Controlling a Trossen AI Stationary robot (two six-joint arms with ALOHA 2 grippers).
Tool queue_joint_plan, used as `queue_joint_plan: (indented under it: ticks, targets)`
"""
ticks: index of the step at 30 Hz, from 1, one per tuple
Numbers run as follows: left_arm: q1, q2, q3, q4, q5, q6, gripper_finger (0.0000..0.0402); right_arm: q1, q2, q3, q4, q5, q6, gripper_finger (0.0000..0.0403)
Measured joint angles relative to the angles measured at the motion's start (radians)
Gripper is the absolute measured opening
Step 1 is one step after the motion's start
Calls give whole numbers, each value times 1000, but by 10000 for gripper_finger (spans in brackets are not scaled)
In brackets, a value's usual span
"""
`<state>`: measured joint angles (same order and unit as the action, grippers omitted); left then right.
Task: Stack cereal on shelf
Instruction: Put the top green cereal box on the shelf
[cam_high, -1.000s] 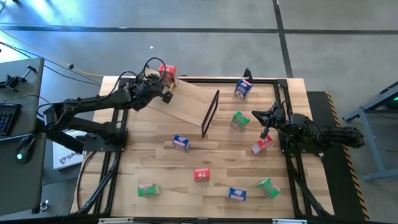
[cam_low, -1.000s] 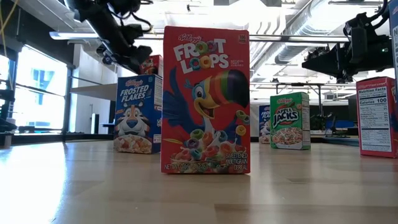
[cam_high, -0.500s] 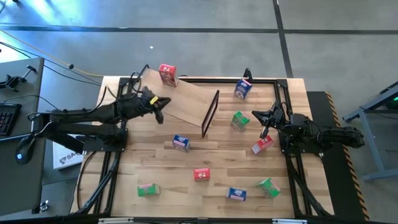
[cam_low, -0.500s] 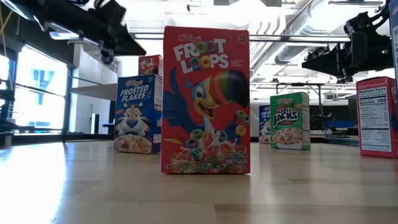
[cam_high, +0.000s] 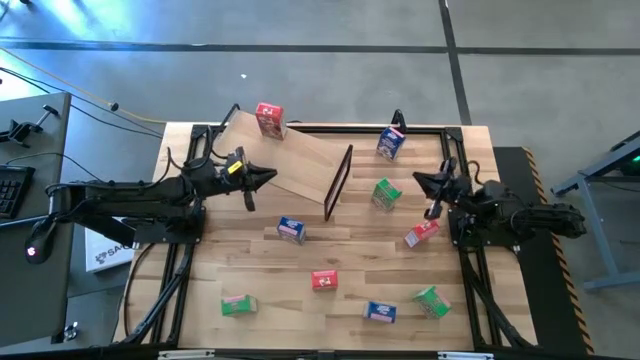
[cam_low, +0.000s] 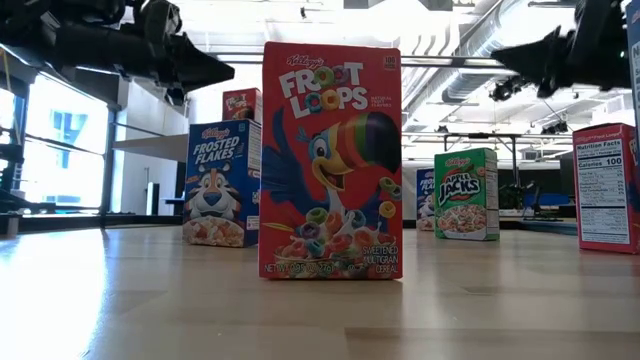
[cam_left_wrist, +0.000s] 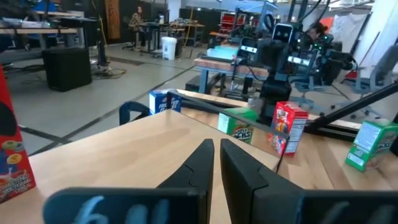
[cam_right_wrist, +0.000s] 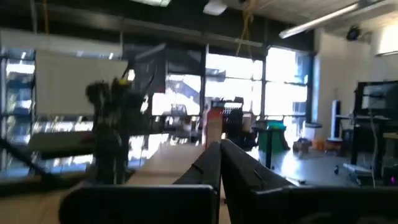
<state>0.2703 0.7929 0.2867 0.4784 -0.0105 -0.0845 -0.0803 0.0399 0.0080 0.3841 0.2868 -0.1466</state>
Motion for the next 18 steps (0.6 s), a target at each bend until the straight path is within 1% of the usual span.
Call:
queue_joint_plan:
  ticks: [2, 4, 7, 9, 11, 13, 16, 18]
  targets:
    - [0, 0, 0, 1, -1, 3, 19, 0, 0, 6, 26, 48, 29, 0]
    - [0, 0, 0, 0, -2, 9, 19, 0, 11, 31, -1, 77, 67, 0]
    - [3, 0, 0, 5, -14, 11, 19, 0, 59, 75, -40, 69, 102, 7]
    - [10, 0, 0, 10, -23, 11, 19, 0, 109, 101, -87, 51, 103, 23]
    - [22, 0, 0, 8, -24, 17, 19, 0, 167, 133, -110, 49, 134, 49]
    - [33, 0, 0, 8, -24, 22, 19, 0, 227, 165, -145, 48, 199, 83]
    - [44, 0, 0, 7, -24, 35, 19, 0, 329, 215, -241, 56, 308, 146]
    - [45, 0, 0, 3, -24, 38, 19, 0, 401, 257, -307, 85, 385, 191]
